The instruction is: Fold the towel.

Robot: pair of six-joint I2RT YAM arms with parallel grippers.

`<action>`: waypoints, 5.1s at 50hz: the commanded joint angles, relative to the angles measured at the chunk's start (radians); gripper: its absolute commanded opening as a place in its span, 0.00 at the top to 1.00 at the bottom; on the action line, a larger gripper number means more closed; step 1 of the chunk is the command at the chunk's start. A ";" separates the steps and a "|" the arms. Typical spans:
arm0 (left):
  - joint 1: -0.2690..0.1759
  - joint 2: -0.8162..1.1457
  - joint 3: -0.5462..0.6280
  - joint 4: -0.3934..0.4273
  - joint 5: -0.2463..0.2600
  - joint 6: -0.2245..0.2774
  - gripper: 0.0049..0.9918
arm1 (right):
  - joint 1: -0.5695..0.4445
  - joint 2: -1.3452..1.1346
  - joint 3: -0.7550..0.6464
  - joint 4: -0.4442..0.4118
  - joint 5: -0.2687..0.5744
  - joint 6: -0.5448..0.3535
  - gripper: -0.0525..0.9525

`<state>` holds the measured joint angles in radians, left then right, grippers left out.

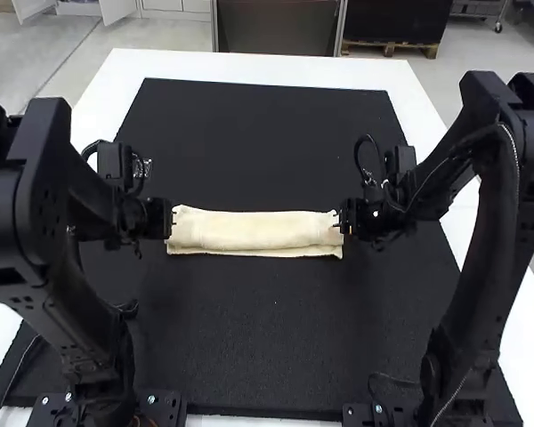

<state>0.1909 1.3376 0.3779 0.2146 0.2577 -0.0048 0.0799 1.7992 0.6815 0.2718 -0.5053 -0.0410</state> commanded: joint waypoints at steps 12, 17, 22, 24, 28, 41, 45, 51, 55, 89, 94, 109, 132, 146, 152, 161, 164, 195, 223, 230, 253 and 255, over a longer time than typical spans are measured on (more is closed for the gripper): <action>0.031 -0.023 -0.007 0.011 0.003 0.000 0.14 | 0.044 0.029 0.016 -0.002 -0.009 0.016 0.22; 0.055 -0.026 -0.005 0.022 0.008 0.000 0.06 | 0.060 0.029 0.023 -0.002 -0.009 0.024 0.22; 0.074 -0.038 -0.004 0.026 0.012 0.000 0.05 | 0.070 0.031 0.029 -0.003 -0.010 0.030 0.23; 0.081 -0.044 -0.004 0.029 0.012 0.000 0.05 | 0.072 0.032 0.033 -0.003 -0.012 0.033 0.24; 0.087 -0.054 -0.004 0.032 0.012 0.000 0.05 | 0.075 0.032 0.036 -0.005 -0.015 0.036 0.26; 0.087 -0.058 0.000 0.037 0.015 -0.003 0.03 | 0.078 0.058 0.033 -0.008 -0.013 0.018 0.55; 0.088 -0.061 0.001 0.034 0.020 -0.006 0.03 | 0.078 0.066 0.030 -0.008 -0.015 0.009 0.88; 0.093 -0.078 0.001 0.037 0.020 -0.014 0.03 | 0.077 0.080 0.027 -0.023 -0.018 -0.022 0.97; 0.102 -0.095 0.003 0.043 0.020 -0.026 0.03 | 0.070 0.077 0.032 -0.034 -0.030 -0.019 0.97; 0.231 -0.129 0.012 0.037 0.018 -0.044 0.03 | 0.089 -0.084 0.133 -0.180 -0.134 0.030 0.97; 0.231 -0.132 0.015 0.037 0.018 -0.044 0.03 | 0.123 -0.083 0.150 -0.180 -0.147 0.035 0.97; 0.232 -0.149 0.016 0.039 0.018 -0.044 0.03 | 0.267 -0.060 0.208 -0.167 -0.173 0.101 0.97; 0.232 -0.152 0.016 0.042 0.018 -0.043 0.03 | 0.437 0.068 0.345 -0.148 -0.180 0.148 0.97; 0.232 -0.152 0.013 0.051 0.023 -0.044 0.03 | 0.526 0.144 0.437 -0.143 -0.182 0.158 0.97; 0.232 -0.153 0.015 0.054 0.023 -0.044 0.03 | 0.557 0.169 0.471 -0.135 -0.182 0.161 0.97; 0.232 -0.153 0.015 0.049 0.029 -0.044 0.03 | 0.589 0.209 0.530 -0.132 -0.180 0.167 0.97; 0.232 -0.152 0.015 0.048 0.029 -0.043 0.03 | 0.595 0.227 0.553 -0.131 -0.182 0.168 0.97; 0.232 -0.179 0.015 0.037 0.040 -0.043 0.03 | 0.679 0.316 0.681 -0.131 -0.187 0.179 0.97; 0.232 -0.187 0.010 0.034 0.038 -0.044 0.03 | 0.732 0.416 0.802 -0.131 -0.188 0.197 0.97; 0.232 -0.189 0.010 0.035 0.038 -0.044 0.03 | 0.745 0.437 0.825 -0.131 -0.190 0.202 0.97; 0.232 -0.187 0.003 0.043 0.038 -0.046 0.03 | 0.747 0.494 0.908 -0.128 -0.211 0.245 0.76; 0.232 -0.189 0.001 0.042 0.040 -0.046 0.03 | 0.748 0.499 0.917 -0.128 -0.210 0.245 0.70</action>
<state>0.4145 1.1641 0.3771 0.2497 0.2855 -0.0425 0.8169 2.2932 1.5536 0.1337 -0.6865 0.1864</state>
